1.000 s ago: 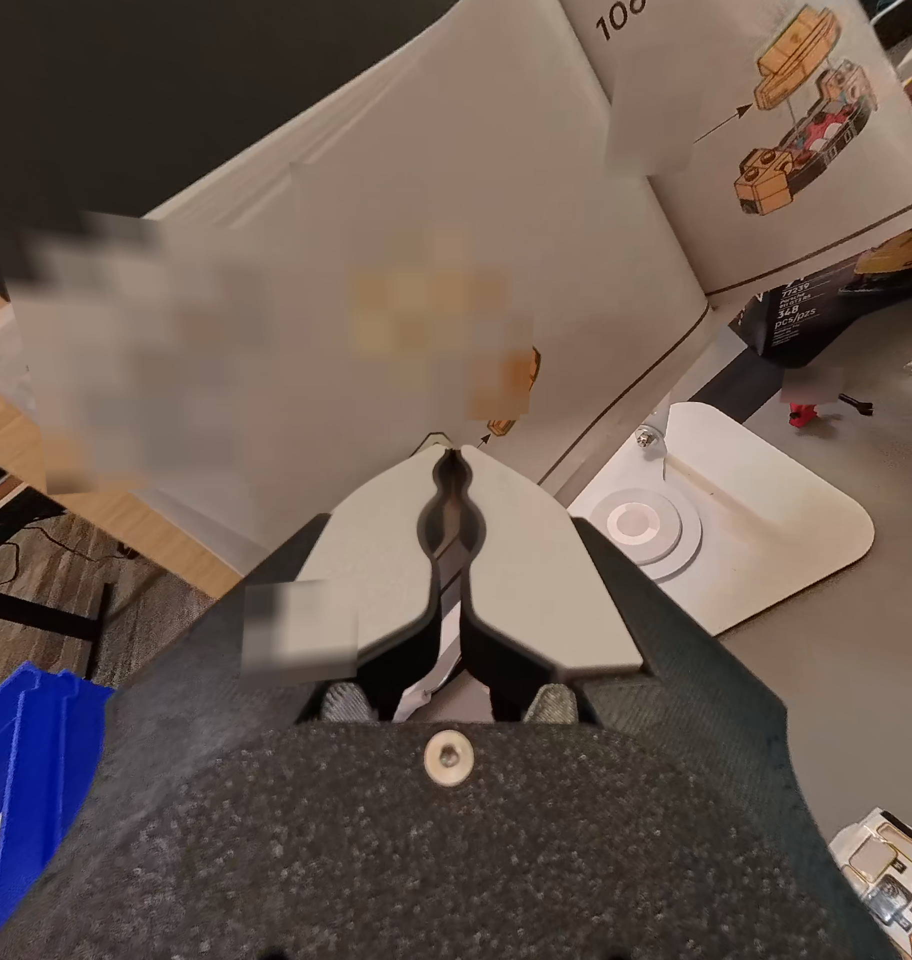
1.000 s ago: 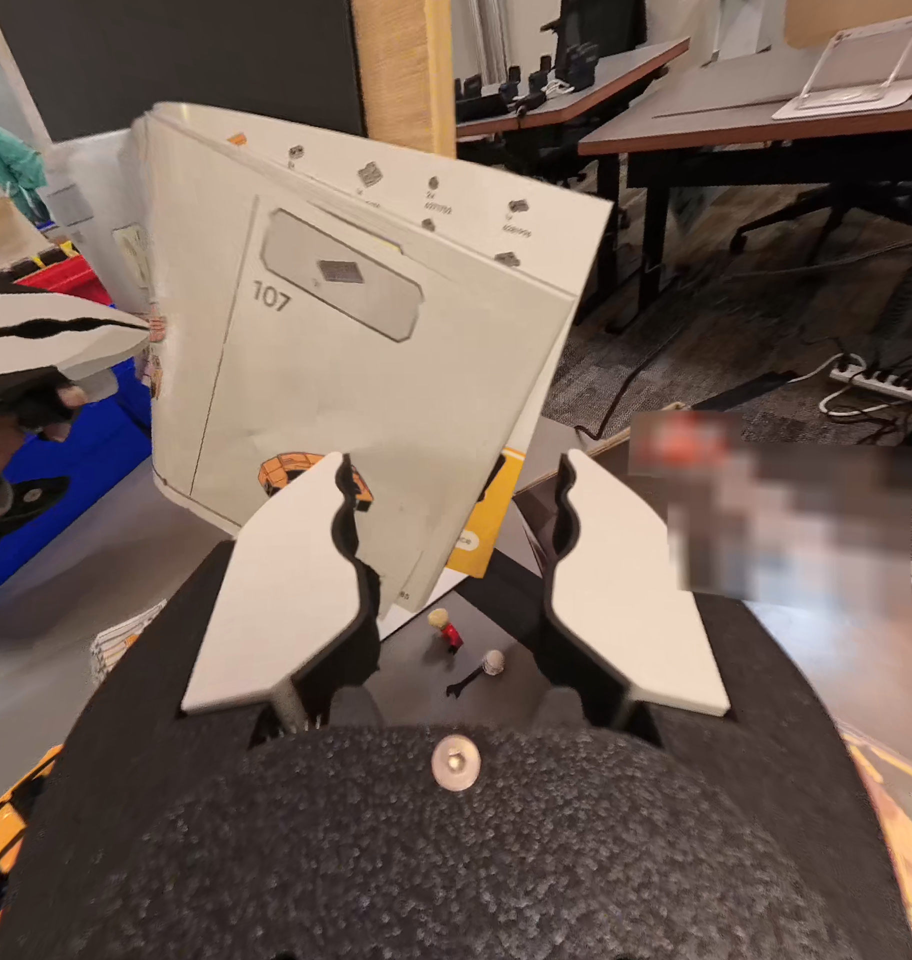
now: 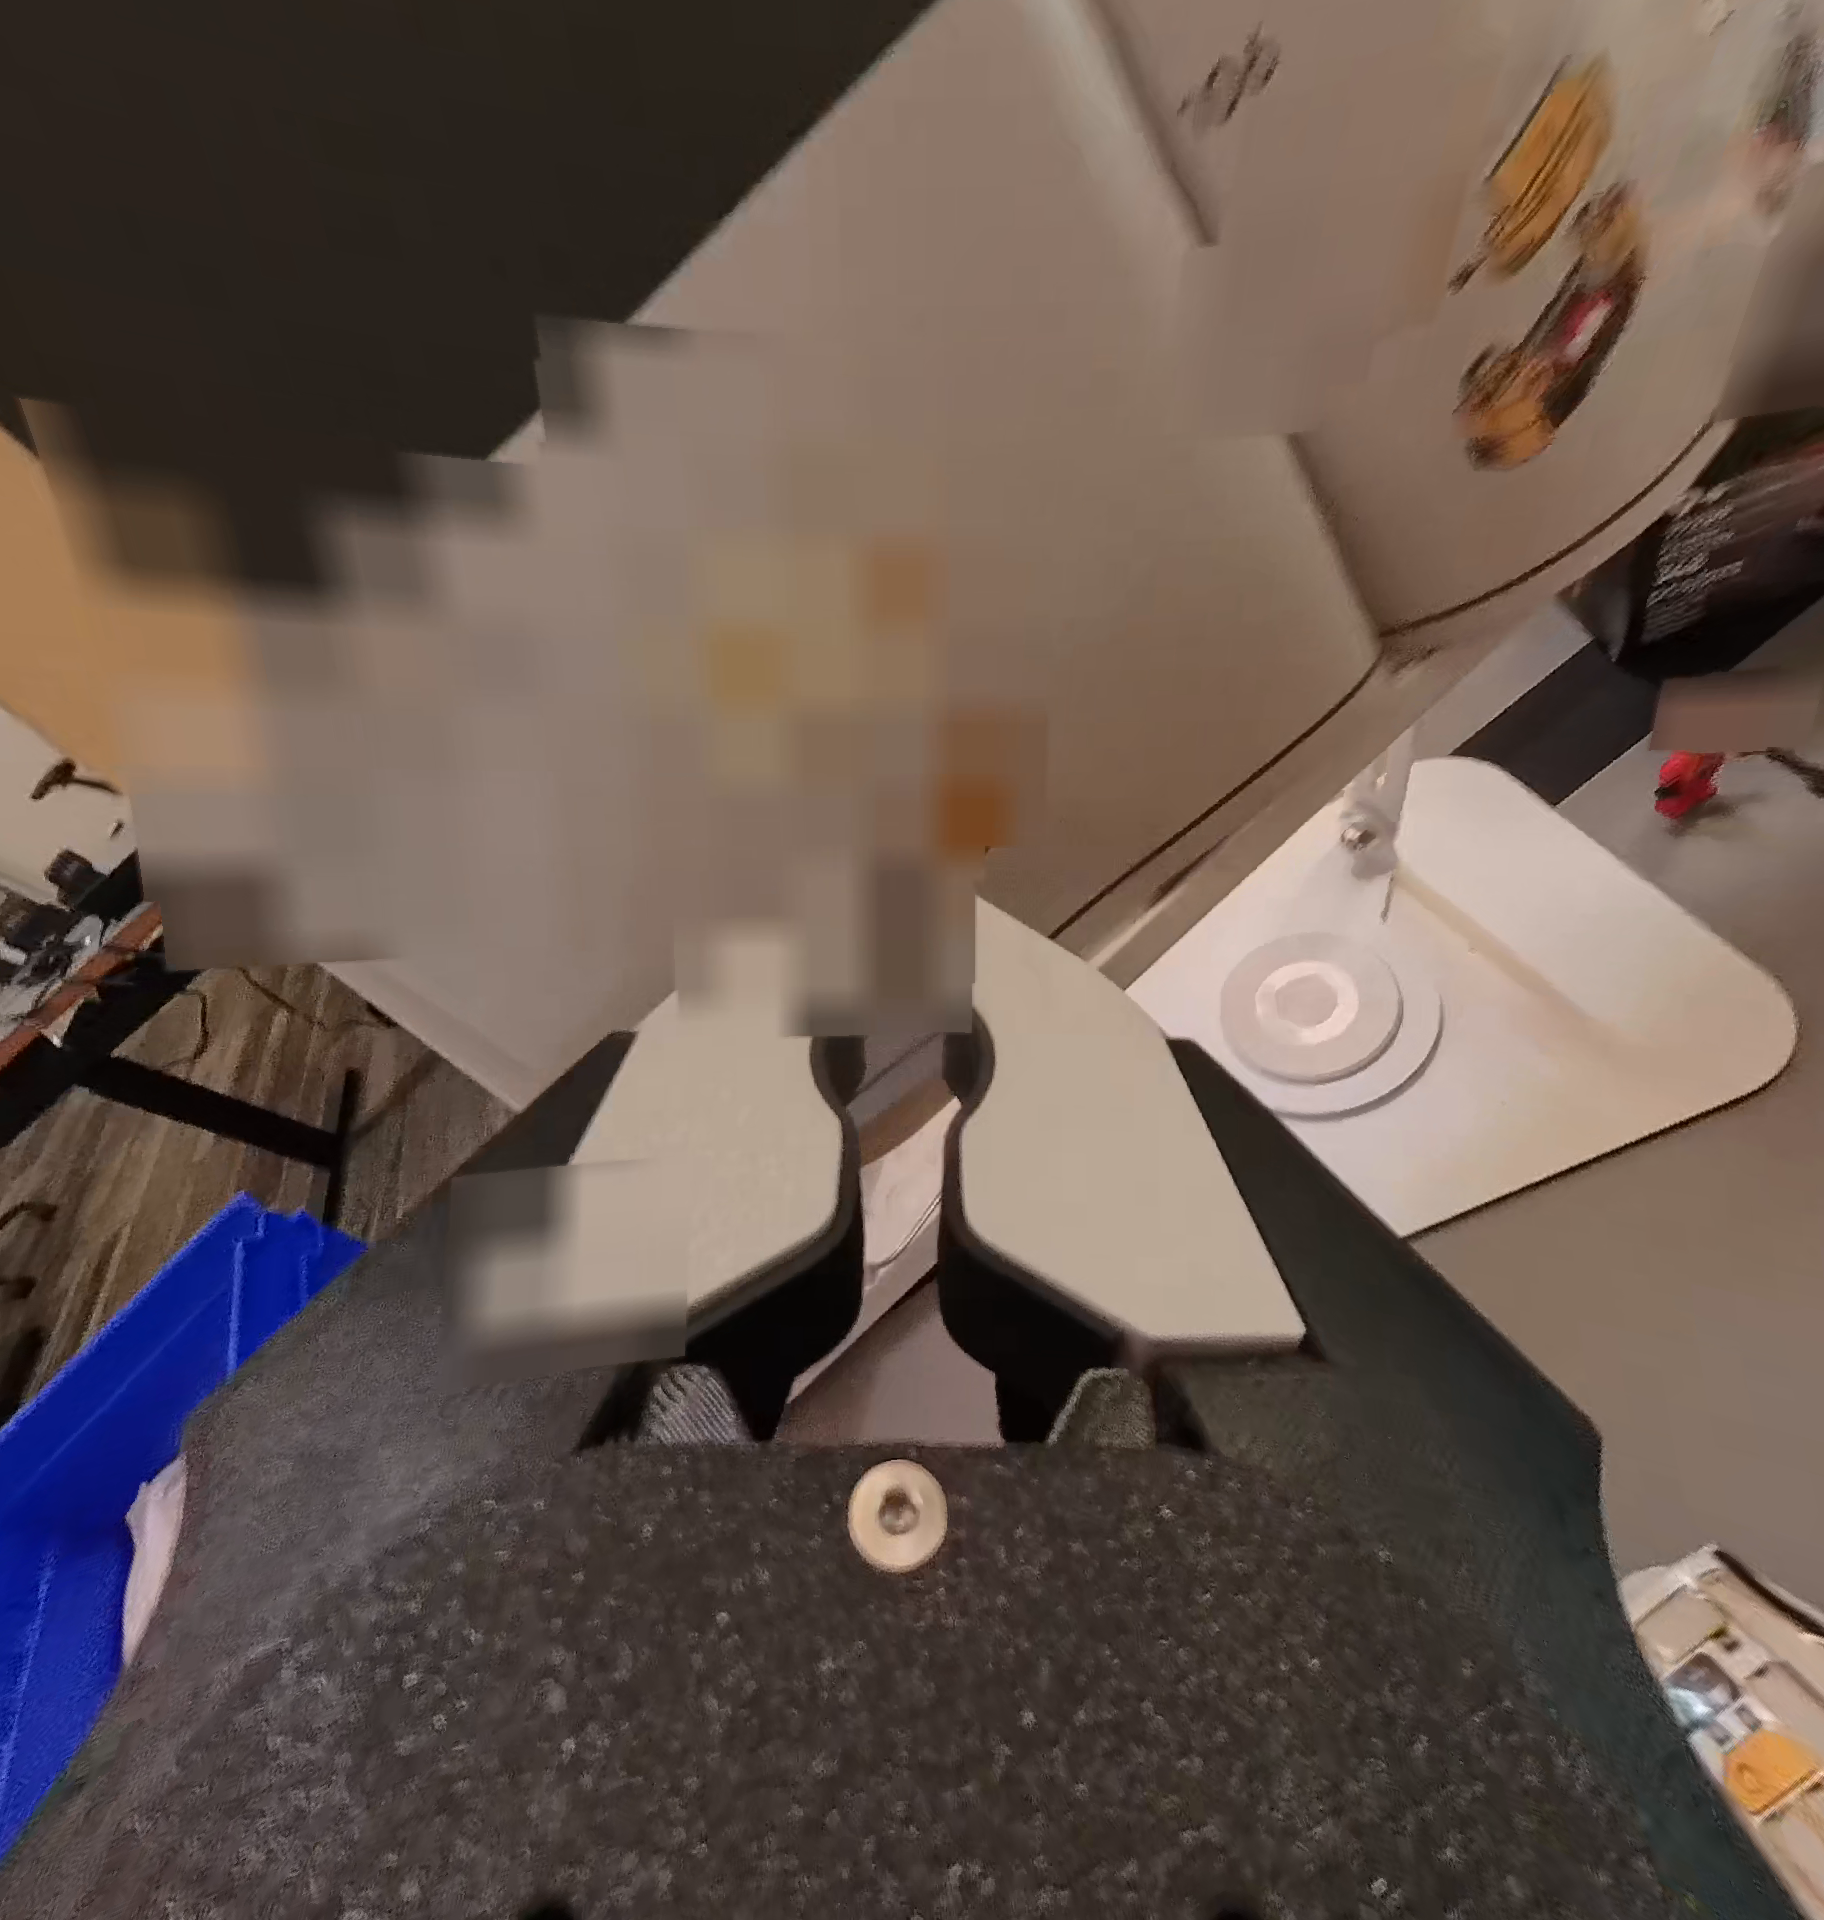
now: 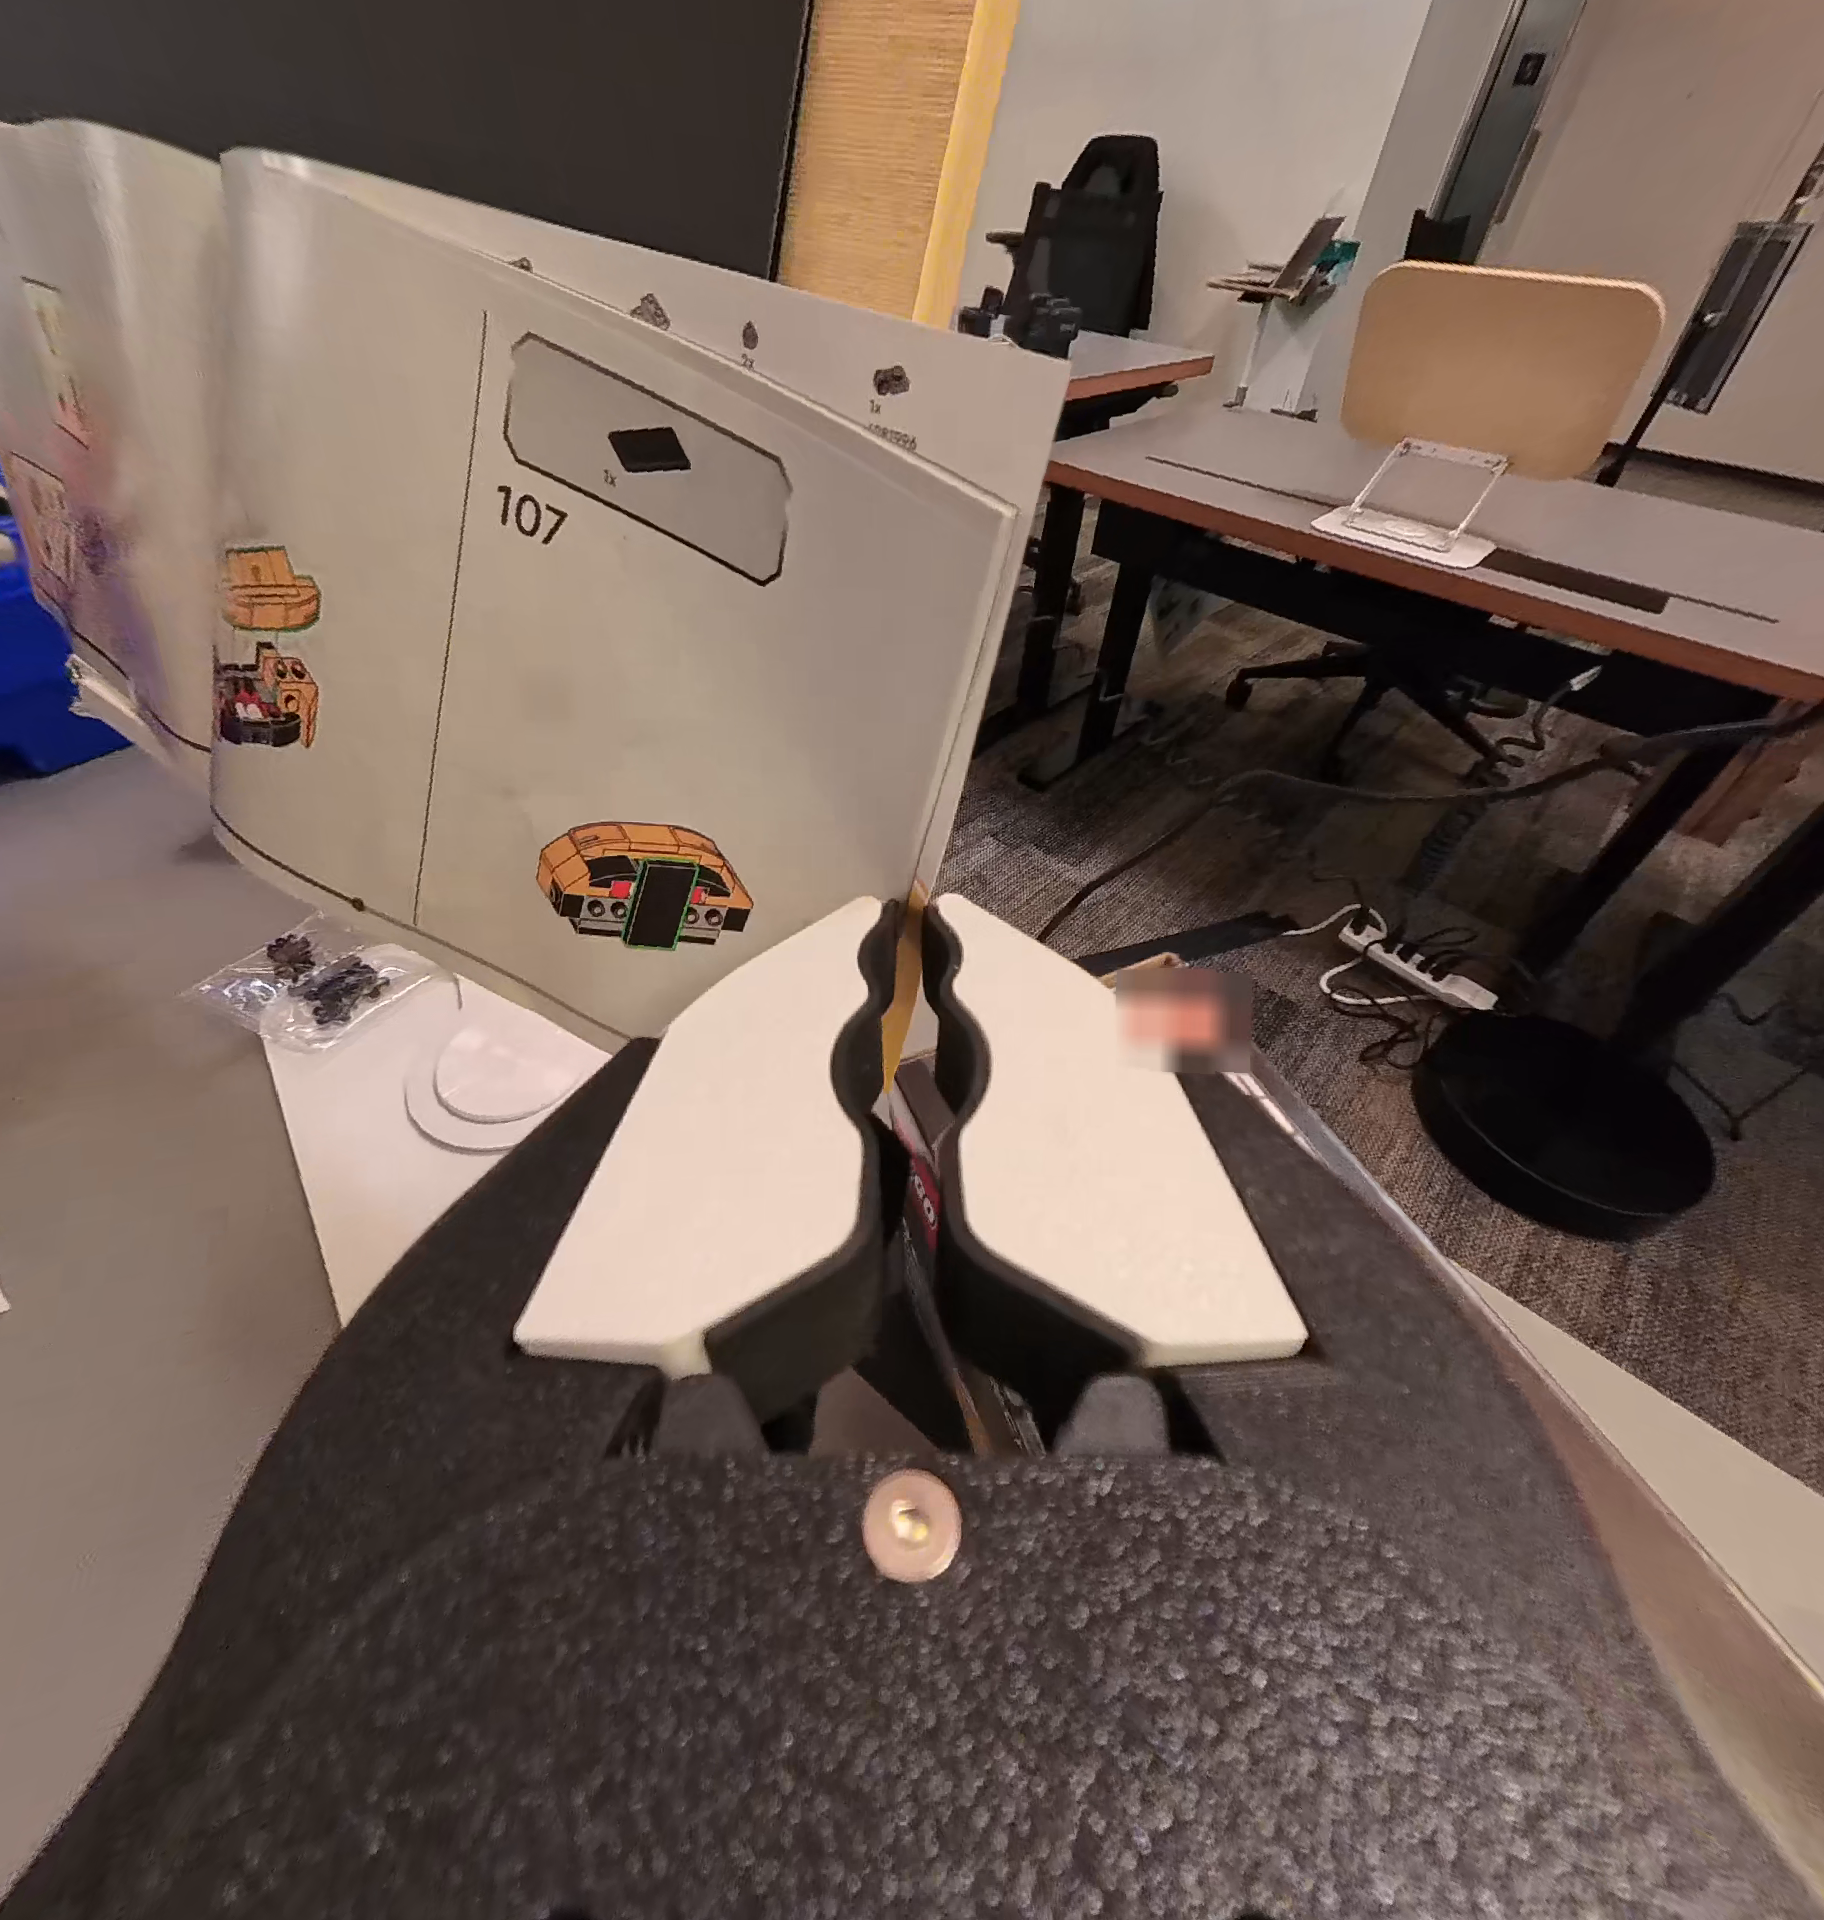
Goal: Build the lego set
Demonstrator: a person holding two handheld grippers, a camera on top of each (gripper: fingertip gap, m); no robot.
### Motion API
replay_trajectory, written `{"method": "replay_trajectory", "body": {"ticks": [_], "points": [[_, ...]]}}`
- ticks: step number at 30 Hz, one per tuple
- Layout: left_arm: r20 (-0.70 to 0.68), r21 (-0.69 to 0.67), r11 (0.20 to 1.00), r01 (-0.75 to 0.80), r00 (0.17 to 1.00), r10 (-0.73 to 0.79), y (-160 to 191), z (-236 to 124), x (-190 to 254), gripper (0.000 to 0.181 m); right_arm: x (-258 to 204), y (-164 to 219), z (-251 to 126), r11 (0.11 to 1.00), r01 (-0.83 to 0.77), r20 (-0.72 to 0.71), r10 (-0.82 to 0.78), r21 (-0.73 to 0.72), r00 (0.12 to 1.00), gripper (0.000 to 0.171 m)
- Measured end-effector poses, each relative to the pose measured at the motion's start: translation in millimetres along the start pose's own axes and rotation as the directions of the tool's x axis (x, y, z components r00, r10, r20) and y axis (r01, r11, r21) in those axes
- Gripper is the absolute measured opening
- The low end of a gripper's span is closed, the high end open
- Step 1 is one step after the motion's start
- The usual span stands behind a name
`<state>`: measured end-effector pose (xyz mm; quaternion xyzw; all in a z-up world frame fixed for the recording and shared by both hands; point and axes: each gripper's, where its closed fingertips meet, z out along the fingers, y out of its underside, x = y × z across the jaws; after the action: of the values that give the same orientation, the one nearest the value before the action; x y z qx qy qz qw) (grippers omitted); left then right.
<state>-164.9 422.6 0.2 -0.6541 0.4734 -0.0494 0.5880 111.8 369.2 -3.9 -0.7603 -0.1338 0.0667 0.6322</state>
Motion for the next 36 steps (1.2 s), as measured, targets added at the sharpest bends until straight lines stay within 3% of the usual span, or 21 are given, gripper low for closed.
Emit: {"method": "replay_trajectory", "body": {"ticks": [5, 11, 16, 19, 22, 24, 28, 31, 36], "points": [[-0.124, 0.115, 0.993, -0.018, 0.992, 0.032, -44, 0, 41, 0.009, 0, 1, 2, 1.0, -0.004, 0.0, 0.004, 0.0, 1.0, 0.005], [-0.272, 0.082, 0.996, -0.045, 0.96, 0.065, -64, 39, 92, 0.009, 0, -3, 2, 1.0, -0.004, -0.012, 0.004, 0.005, 1.0, 0.005], [-0.224, 0.032, 0.997, -0.065, 0.972, 0.071, -68, 59, 93, 0.0, 6, -5, -1, 1.0, -0.014, -0.054, 0.013, -0.008, 0.998, 0.011], [-0.218, 0.011, 0.999, -0.047, 0.975, 0.048, -67, 60, 93, 0.0, 12, -12, -14, 0.999, -0.032, -0.142, 0.035, 0.023, 0.989, 0.03], [-0.182, -0.007, 0.997, -0.074, 0.981, 0.072, -67, 61, 93, 0.0, -1, -38, -41, 0.989, 0.1, -0.283, -0.065, 0.112, 0.957, 0.031], [-0.159, -0.01, 0.996, -0.085, 0.984, 0.083, -67, 62, 93, 0.0, -45, -48, -44, 0.958, 0.252, -0.237, -0.216, 0.134, 0.947, 0.013], [-0.155, -0.013, 0.998, -0.065, 0.986, 0.062, -67, 62, 93, 0.0, -114, -11, 3, 0.955, 0.296, 0.005, -0.296, -0.037, 0.955, 0.016], [-0.17, 0.002, 0.997, -0.072, 0.983, 0.072, -67, 57, 93, 0.0, -105, 15, 31, 0.945, 0.293, -0.024, -0.3, -0.144, 0.954, 0.013], [-0.228, 0.05, 0.997, -0.065, 0.971, 0.075, -65, 27, 104, 0.007, -100, 11, 29, 0.955, 0.278, -0.062, -0.285, -0.104, 0.956, 0.009]]}}
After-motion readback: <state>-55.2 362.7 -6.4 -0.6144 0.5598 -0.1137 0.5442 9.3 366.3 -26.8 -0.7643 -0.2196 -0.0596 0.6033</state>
